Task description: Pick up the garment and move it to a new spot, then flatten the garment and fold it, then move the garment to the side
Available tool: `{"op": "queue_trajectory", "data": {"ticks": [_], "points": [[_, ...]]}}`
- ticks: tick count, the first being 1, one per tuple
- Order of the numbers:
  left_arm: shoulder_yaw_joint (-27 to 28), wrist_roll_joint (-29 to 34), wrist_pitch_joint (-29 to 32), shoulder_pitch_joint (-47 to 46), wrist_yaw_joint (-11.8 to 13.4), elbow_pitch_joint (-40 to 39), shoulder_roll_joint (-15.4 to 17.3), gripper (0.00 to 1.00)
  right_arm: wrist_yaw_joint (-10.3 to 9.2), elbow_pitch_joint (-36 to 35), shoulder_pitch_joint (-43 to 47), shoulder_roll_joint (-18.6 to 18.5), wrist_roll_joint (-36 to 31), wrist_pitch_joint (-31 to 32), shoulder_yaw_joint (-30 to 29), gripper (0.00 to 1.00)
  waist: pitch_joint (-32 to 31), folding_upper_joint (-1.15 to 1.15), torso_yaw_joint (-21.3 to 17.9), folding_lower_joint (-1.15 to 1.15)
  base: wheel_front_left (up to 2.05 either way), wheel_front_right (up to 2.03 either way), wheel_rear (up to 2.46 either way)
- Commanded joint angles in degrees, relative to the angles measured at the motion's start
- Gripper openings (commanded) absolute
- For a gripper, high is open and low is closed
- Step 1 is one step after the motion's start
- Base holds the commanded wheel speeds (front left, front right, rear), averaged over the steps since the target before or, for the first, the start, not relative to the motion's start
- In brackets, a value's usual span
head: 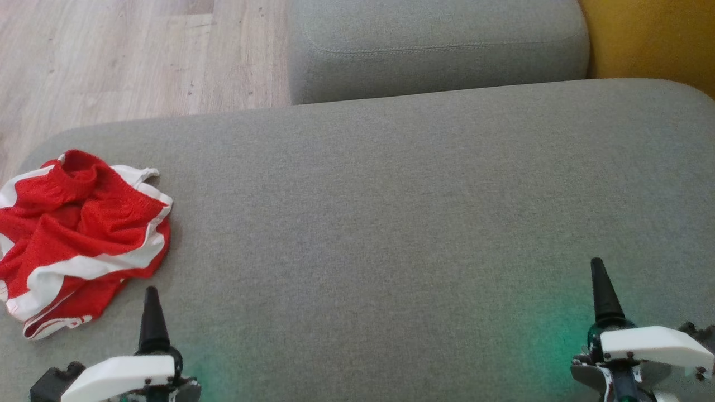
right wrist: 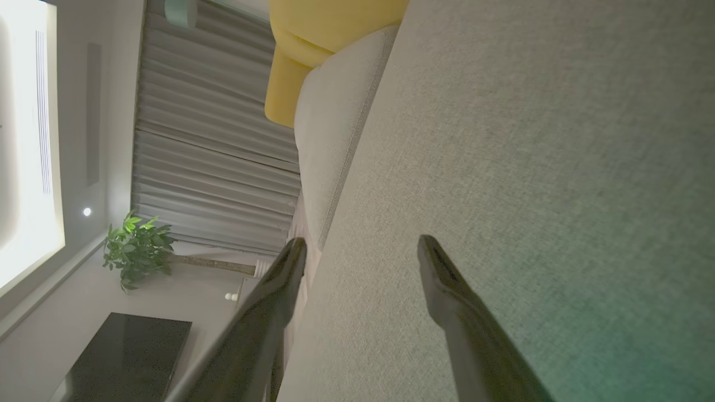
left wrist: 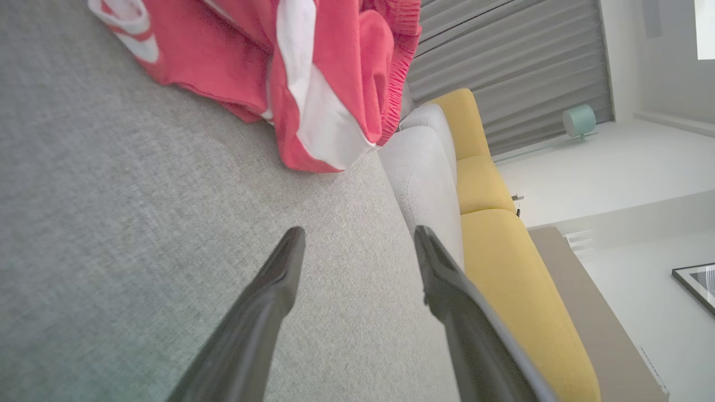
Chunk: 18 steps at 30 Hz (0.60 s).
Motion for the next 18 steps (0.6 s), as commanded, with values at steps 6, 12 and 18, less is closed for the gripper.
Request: {"op": "queue_trajectory", "data": {"ticks": [6,12,18], "points": [[-0.60,6.58,-1.52,-2.83,0.64,-3.08,0.35,1.00,0.16,-2.79,-3.50,-0.33,-5.64,-1.62,2.26,1.00,-0.06,0.00,0.08,0.00,0.00,0.00,0.00],[-1.57,11.95,-2.53,-2.79,1.34,-3.79,0.36,1.00,0.18,-3.08,-3.79,-0.36,-10.08,-2.63,3.79,1.00,-0.14,0.00,0.09,0.00,0.00,0.00,0.00],[-2.61,16.35,-3.55,-3.00,1.80,-4.66,0.38,1.00,0.21,-3.49,-4.05,-0.38,-14.58,-3.64,4.96,1.00,-0.24,0.00,0.27,0.00,0.00,0.00,0.00]]}}
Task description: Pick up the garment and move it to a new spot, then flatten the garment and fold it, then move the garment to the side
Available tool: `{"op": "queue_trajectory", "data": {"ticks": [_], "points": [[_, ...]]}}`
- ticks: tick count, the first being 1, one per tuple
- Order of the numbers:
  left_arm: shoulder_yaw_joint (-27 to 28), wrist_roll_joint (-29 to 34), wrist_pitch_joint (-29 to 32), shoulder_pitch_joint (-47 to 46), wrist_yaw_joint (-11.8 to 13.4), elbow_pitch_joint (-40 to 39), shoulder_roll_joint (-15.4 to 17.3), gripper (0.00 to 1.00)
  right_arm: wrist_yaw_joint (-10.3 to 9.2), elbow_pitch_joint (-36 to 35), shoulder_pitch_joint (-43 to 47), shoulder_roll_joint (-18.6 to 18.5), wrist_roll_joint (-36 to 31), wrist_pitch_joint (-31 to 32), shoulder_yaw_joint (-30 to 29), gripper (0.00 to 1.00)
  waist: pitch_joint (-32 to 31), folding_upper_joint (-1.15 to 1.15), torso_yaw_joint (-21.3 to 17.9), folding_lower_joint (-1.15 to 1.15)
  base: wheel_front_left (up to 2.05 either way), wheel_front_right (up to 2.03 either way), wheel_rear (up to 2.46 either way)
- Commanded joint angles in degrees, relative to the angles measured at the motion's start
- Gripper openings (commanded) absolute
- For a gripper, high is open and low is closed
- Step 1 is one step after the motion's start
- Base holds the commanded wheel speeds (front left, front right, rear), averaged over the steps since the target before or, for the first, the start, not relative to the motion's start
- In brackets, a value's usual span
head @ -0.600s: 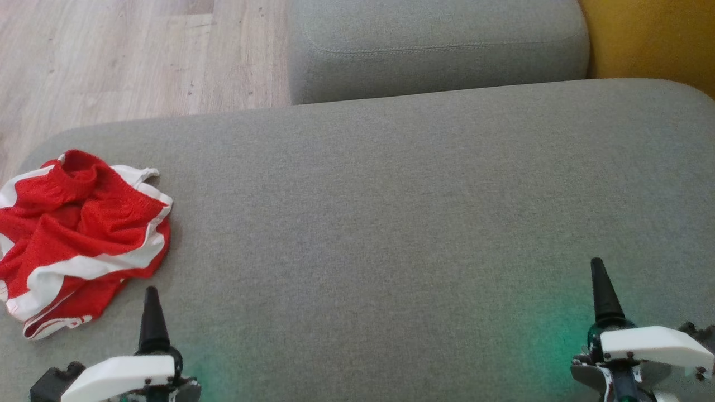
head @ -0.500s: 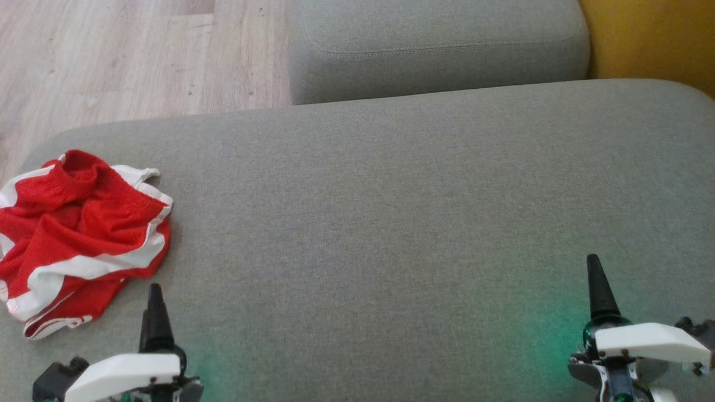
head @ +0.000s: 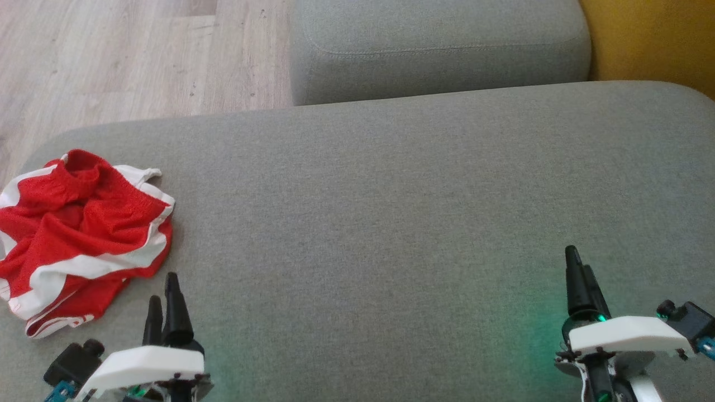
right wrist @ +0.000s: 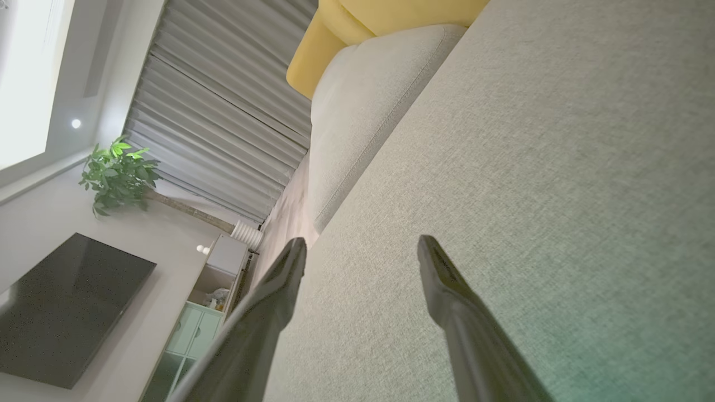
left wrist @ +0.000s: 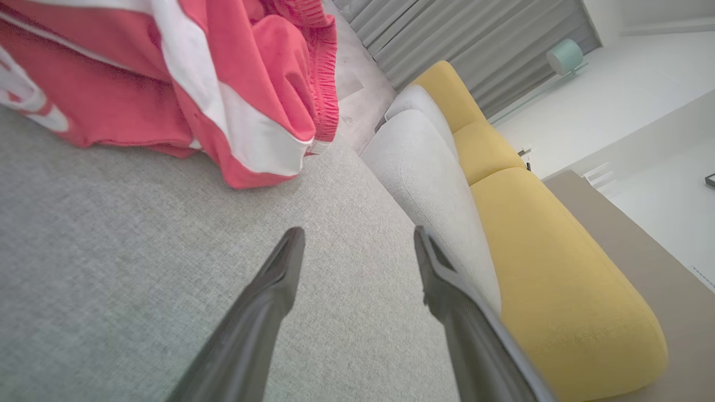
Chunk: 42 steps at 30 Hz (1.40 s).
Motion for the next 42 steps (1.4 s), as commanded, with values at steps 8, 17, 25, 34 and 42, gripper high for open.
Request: {"op": "queue_trajectory", "data": {"ticks": [8,17,25,34,42], "points": [[-0.60,6.97,-1.98,-3.17,1.00,-3.01,0.37,1.00,0.24,-2.21,-3.26,-0.39,-7.36,-2.06,2.32,1.00,-0.12,0.00,0.28,0.00,0.00,0.00,0.00],[-1.62,13.46,-3.52,-3.23,1.37,-3.40,0.40,1.00,0.27,-1.95,-3.29,-0.43,-14.10,-3.58,3.48,1.00,-0.58,0.00,0.44,0.00,0.00,0.00,0.00],[-2.75,19.16,-4.88,-3.21,1.44,-3.87,0.42,1.00,0.30,-1.52,-3.45,-0.46,-19.52,-4.94,4.57,1.00,-1.11,0.00,0.42,0.00,0.00,0.00,0.00],[-3.68,24.93,-6.41,-3.42,1.97,-4.33,0.44,1.00,0.33,-1.14,-3.96,-0.50,-25.40,-6.45,5.44,1.00,-1.39,0.00,0.27,0.00,0.00,0.00,0.00],[-4.32,30.10,-7.77,-3.77,2.46,-4.46,0.47,1.00,0.36,-0.63,-4.39,-0.54,-31.70,-7.81,6.30,1.00,-1.39,0.00,0.29,0.00,0.00,0.00,0.00]]}}
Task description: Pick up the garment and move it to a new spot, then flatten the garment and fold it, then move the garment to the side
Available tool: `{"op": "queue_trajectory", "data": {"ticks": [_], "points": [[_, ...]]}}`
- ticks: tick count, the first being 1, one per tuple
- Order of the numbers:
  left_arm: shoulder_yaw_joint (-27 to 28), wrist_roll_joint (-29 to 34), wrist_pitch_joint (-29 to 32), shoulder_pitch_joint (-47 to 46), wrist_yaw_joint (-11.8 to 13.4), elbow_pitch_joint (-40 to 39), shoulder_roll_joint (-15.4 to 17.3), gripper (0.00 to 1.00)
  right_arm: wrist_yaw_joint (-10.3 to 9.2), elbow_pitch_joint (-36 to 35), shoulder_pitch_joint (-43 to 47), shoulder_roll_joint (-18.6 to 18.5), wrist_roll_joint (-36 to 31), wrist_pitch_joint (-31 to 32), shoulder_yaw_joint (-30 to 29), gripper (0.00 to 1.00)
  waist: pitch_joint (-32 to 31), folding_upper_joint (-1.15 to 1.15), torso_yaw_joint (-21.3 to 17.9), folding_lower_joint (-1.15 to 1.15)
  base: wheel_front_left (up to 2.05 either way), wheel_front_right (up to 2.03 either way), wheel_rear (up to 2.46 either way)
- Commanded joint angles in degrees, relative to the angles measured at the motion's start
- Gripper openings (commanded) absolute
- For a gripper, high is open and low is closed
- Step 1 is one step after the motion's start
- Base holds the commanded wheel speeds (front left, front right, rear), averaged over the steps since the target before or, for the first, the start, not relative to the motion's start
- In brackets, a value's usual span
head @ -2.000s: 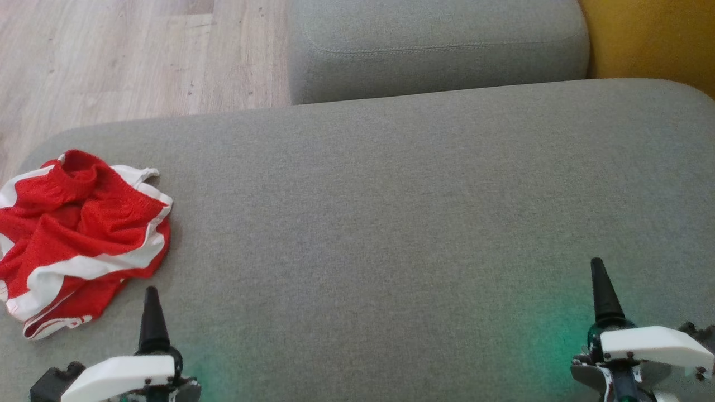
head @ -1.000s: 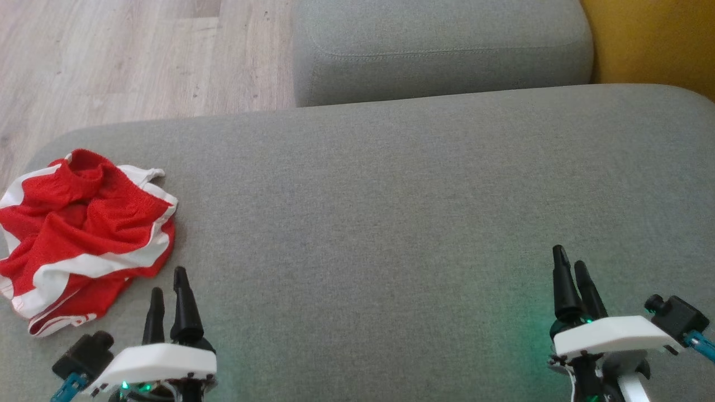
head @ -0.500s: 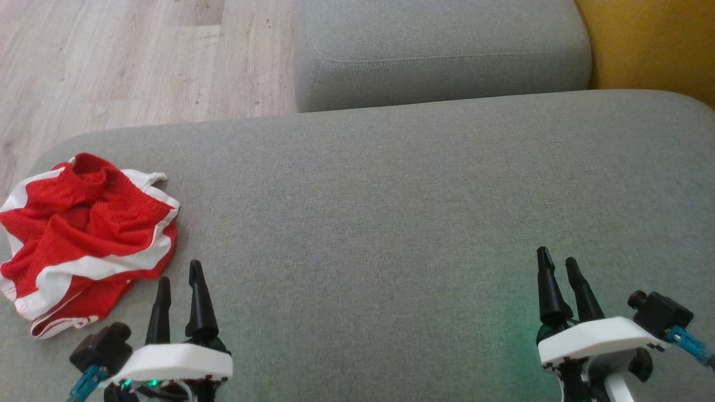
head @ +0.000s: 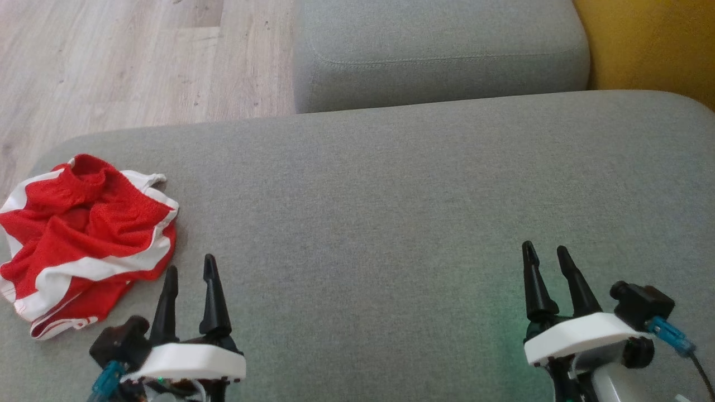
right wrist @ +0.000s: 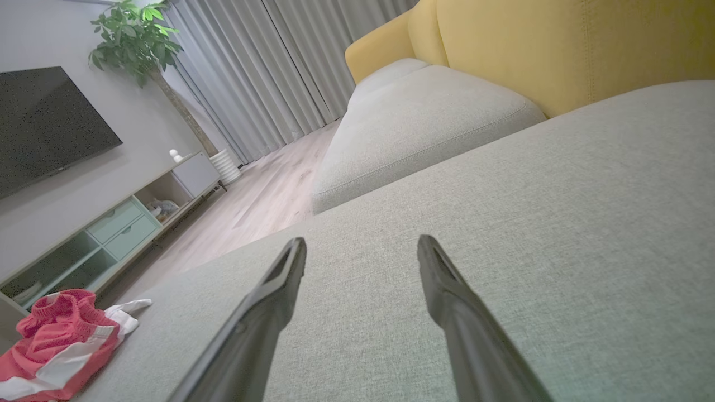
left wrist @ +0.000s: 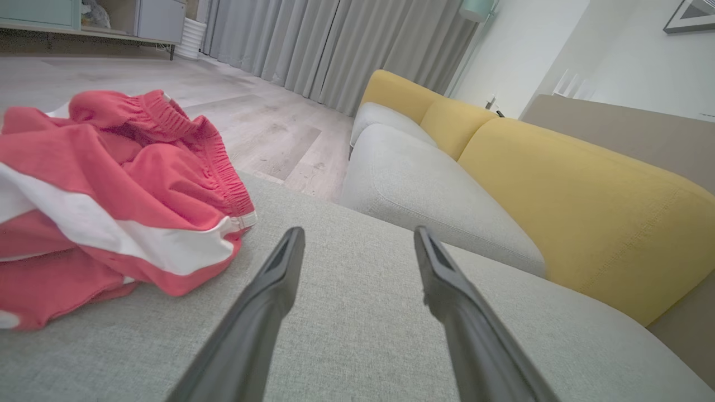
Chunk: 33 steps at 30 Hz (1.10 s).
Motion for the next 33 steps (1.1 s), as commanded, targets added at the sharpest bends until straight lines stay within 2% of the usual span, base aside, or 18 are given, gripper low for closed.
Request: {"op": "queue_trajectory", "data": {"ticks": [1,14,33], "points": [[0.99,1.62,-0.87,-3.34,0.22,-2.18,0.40,1.00,0.36,-1.51,-2.89,-0.46,-1.77,-0.94,1.16,1.00,-0.01,0.00,0.02,0.00,0.00,0.00,0.00],[0.36,10.03,-3.09,-3.84,1.00,-0.23,0.44,1.00,0.40,-0.14,-3.55,-0.51,-13.11,-3.14,2.74,1.00,-0.10,0.00,-0.16,0.00,0.00,0.00,0.00],[-0.77,18.10,-5.82,-4.90,2.64,4.32,0.49,1.00,0.46,2.95,-3.67,-0.59,-23.20,-5.85,1.35,1.00,-0.69,0.00,0.17,0.00,0.00,0.00,0.00]]}}
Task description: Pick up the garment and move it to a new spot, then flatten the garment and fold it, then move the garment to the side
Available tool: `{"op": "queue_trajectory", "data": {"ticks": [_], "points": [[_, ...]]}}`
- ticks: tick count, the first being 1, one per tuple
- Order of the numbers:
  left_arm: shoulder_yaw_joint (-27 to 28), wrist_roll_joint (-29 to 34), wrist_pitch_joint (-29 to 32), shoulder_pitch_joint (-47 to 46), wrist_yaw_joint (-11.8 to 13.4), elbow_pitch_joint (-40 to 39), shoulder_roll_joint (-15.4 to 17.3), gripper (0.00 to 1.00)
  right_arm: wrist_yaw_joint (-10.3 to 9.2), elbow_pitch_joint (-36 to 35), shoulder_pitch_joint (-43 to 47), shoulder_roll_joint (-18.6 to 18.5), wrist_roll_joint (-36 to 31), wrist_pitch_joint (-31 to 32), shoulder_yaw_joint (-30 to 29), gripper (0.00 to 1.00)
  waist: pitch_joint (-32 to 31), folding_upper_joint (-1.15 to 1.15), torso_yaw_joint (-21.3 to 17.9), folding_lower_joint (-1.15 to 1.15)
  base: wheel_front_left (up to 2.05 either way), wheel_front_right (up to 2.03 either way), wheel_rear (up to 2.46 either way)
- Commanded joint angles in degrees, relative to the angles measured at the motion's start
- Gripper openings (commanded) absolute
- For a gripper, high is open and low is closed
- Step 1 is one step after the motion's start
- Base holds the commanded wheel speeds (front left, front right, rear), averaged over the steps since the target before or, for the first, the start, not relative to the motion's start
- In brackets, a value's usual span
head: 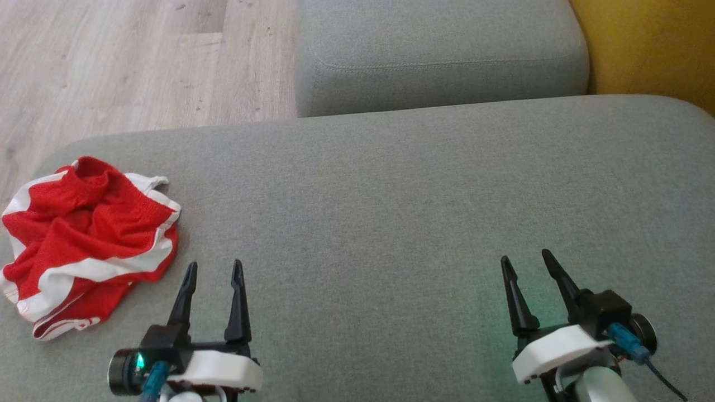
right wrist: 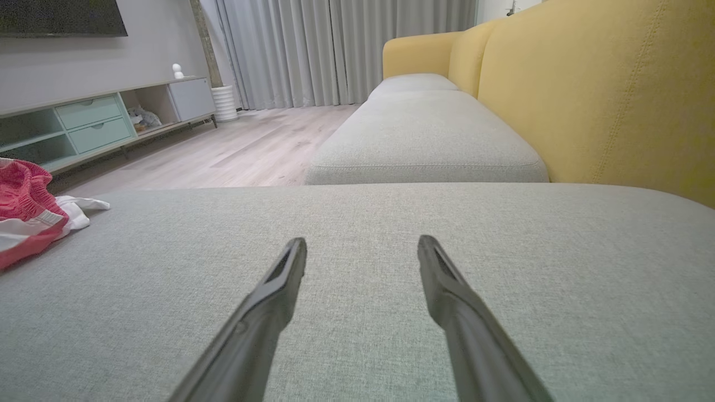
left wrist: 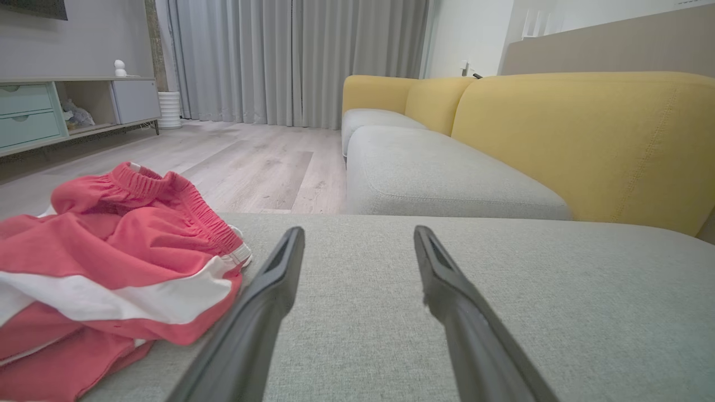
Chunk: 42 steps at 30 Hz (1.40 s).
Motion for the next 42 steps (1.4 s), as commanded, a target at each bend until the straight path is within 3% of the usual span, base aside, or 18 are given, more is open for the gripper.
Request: {"op": "queue_trajectory", "data": {"ticks": [1,16,21,34,42], "points": [[1.46,0.45,-0.62,-3.11,0.66,-1.42,0.43,1.00,0.44,-1.38,-2.83,-0.48,-0.37,-0.78,1.02,1.00,0.03,0.00,-0.03,0.00,0.00,0.00,0.00],[1.79,0.58,-0.62,-3.64,1.35,0.05,0.43,1.00,0.44,-0.82,-2.73,-0.48,0.49,-0.78,-0.67,1.00,0.16,0.00,0.18,0.00,0.00,0.00,0.00],[1.08,1.15,-0.62,-3.89,1.60,-0.31,0.43,1.00,0.44,-0.72,-2.01,-0.48,-0.39,-0.78,-0.02,1.00,0.07,0.00,2.44,0.00,0.00,0.00,0.00],[1.79,2.38,-0.62,-2.33,3.05,-0.14,0.43,1.00,0.44,-1.15,-0.66,-0.48,0.13,-0.78,1.68,1.00,-0.72,0.00,16.97,0.00,0.00,0.00,0.00],[3.94,4.41,-0.62,-1.69,2.45,-0.72,0.43,1.00,0.44,-1.48,-0.71,-0.48,0.95,-0.78,2.03,1.00,-0.88,0.00,25.30,0.00,0.00,0.00,0.00]]}}
